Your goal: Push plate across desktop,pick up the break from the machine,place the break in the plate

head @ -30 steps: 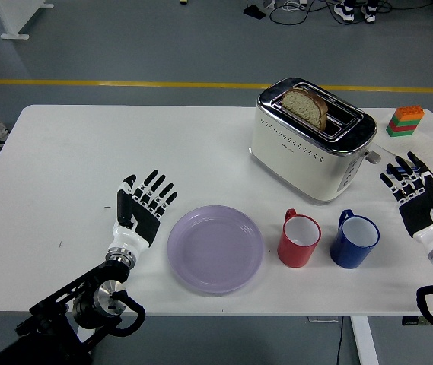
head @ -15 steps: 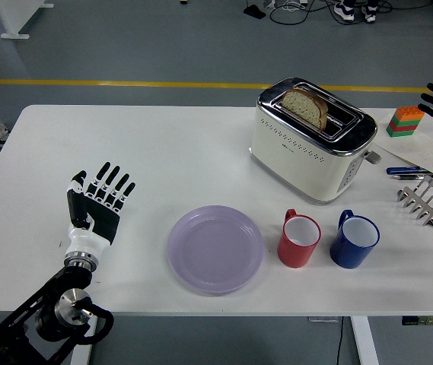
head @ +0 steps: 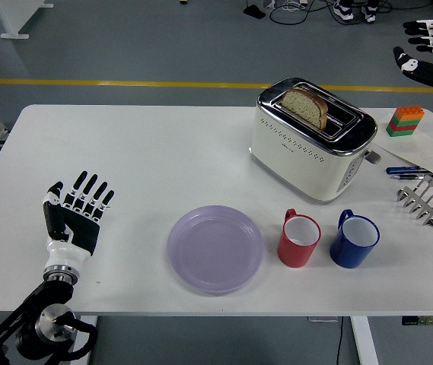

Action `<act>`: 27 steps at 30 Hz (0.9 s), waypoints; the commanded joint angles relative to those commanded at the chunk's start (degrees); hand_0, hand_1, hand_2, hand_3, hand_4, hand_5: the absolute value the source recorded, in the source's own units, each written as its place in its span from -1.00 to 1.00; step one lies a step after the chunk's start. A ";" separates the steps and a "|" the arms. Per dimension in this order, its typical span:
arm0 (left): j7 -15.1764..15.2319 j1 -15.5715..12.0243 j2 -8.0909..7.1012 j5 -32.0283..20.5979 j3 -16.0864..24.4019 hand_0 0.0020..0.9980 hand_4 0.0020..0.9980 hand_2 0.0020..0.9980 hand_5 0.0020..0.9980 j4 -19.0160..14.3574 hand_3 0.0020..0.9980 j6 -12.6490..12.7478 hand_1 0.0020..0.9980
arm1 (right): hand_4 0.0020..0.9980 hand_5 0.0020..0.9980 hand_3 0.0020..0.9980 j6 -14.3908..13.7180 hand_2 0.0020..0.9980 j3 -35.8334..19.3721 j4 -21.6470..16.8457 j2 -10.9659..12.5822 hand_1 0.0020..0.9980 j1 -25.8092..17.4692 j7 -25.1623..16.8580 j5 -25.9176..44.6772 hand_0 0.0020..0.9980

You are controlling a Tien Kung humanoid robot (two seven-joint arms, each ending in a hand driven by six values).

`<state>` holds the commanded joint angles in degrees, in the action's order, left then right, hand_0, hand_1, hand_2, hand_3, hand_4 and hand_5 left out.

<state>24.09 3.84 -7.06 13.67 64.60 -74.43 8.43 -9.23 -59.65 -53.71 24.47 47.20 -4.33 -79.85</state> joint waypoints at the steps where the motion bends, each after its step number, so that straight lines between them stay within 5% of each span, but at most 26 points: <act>1: -0.02 -0.12 -0.02 0.04 0.06 0.53 0.07 0.62 1.00 -0.11 0.51 0.03 0.56 | 0.67 -0.47 0.73 0.15 0.73 0.92 0.77 -0.13 0.69 0.89 0.24 -1.77 0.78; 9: -0.18 -1.22 0.07 0.06 0.33 0.53 0.06 0.62 1.00 -0.40 0.52 0.32 0.56 | 0.73 -0.42 0.73 2.50 0.73 8.95 7.33 -4.11 0.70 8.32 4.51 -7.94 0.78; 27: -0.32 -0.94 0.19 -0.07 0.53 0.53 0.06 0.63 1.00 -0.21 0.51 0.70 0.56 | 0.75 -0.33 0.70 7.56 0.72 18.85 16.45 -14.60 0.68 17.93 8.95 -6.78 0.78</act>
<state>23.77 2.90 -6.87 13.61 65.13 -74.65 9.13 -1.68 -40.80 -37.26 9.88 65.13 4.62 -86.63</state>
